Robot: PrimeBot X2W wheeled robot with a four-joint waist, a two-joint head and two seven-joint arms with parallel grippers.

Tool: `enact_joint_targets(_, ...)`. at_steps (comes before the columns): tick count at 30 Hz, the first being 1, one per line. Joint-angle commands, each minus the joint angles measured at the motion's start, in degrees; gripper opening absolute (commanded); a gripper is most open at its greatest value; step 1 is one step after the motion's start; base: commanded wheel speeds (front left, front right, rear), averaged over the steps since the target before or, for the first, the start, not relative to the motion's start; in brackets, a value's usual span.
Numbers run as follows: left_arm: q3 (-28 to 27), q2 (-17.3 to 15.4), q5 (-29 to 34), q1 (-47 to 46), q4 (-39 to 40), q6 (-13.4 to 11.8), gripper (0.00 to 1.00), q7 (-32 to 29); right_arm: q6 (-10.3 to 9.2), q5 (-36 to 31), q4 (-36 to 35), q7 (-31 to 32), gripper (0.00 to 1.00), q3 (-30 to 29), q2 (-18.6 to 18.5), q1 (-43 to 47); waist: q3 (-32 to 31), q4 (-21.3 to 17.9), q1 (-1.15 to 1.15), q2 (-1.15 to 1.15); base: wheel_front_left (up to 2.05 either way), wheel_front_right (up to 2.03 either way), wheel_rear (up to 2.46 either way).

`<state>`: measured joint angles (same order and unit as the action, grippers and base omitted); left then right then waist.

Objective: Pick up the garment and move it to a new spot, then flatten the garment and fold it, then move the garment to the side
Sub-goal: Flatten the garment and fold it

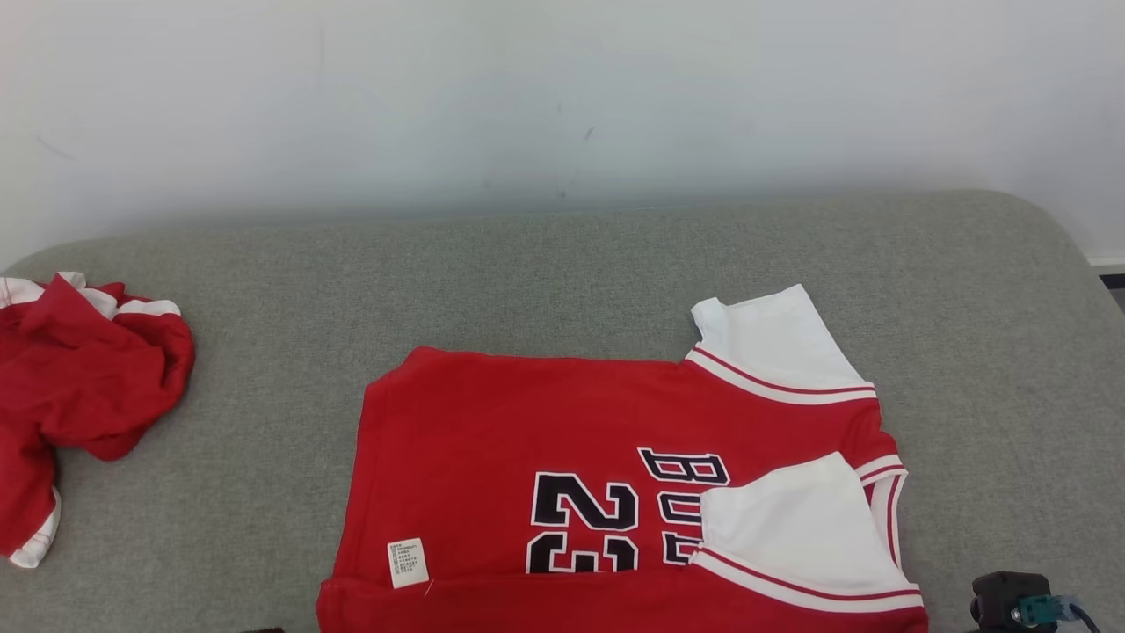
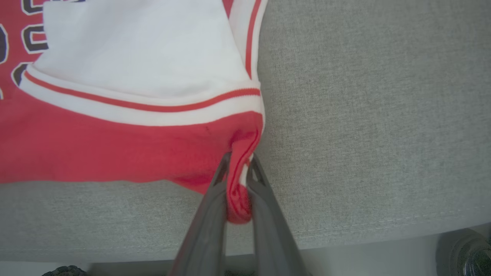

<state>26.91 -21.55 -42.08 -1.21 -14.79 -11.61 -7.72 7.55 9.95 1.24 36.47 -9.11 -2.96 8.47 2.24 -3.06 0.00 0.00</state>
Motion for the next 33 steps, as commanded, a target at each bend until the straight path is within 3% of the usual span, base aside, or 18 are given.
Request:
enact_joint_targets(1, 0.10, -0.24, -0.36, 1.09, 0.24, -0.30, 0.00, -0.47, -0.13, -0.53, -0.30, 0.42, 0.00, -0.61, 0.02, 1.11, -0.03, -0.07, 0.00, 0.00, 0.00, 0.00, 0.00)
enact_joint_targets(2, 0.16, -0.29, -0.50, 1.48, 0.32, -0.50, 0.00, -0.82, -0.13, -0.34, -0.39, 0.74, 0.00, -0.76, 0.02, 1.29, -0.05, -0.15, 0.00, 0.00, 0.00, 0.00, 0.00)
enact_joint_targets(3, 0.18, -0.24, -0.86, 1.78, 0.33, -0.59, 0.00, -1.07, -0.13, -0.14, -0.60, 0.83, 0.37, -0.68, 0.03, 1.62, -0.07, -0.24, 0.00, 0.00, 0.00, 0.00, 0.00)
enact_joint_targets(4, 0.13, -0.31, -1.00, 2.03, 0.58, -0.79, 0.24, -1.30, -0.13, 0.35, -0.65, 1.09, 1.00, -0.86, 0.04, 1.81, -0.09, -0.34, 0.00, 0.00, 0.00, 0.00, 0.00)
enact_joint_targets(6, -0.17, -0.51, -1.01, 2.60, 1.06, -1.15, 1.00, -0.99, -0.13, 0.95, -1.07, 1.36, 1.00, -0.76, 0.06, 1.99, -0.14, -0.51, 0.00, 0.00, 0.00, 0.00, 0.00)
enact_joint_targets(16, -4.89, -4.19, -3.08, 4.67, 8.03, -4.69, 1.00, -1.91, -0.13, 1.49, -7.62, 1.19, 1.00, -4.65, 0.07, 0.31, -0.74, -0.35, 0.00, 0.00, 0.00, 0.00, 0.00)
enact_joint_targets(23, -5.61, -5.67, -0.56, -2.56, 12.12, -5.88, 1.00, -2.76, -0.13, -1.10, -12.63, -0.93, 1.00, -4.69, -2.02, -7.32, 0.54, -0.50, 0.00, 0.00, 0.00, 0.00, 0.00)
enact_joint_targets(28, -4.72, -3.24, 0.91, -14.16, 7.07, -3.19, 1.00, -1.40, -0.13, -0.86, -7.78, -7.73, 1.00, 1.50, -5.26, -17.11, 3.38, -1.19, 0.00, 0.00, 0.00, 0.00, 0.00)
enact_joint_targets(33, -3.45, -1.16, 1.94, -26.74, -2.80, -0.09, 1.00, -2.50, -0.13, 0.01, -1.85, -10.78, 1.00, 8.34, -6.84, -26.09, 7.51, -1.73, 0.00, 0.00, 0.00, 0.00, 0.00)
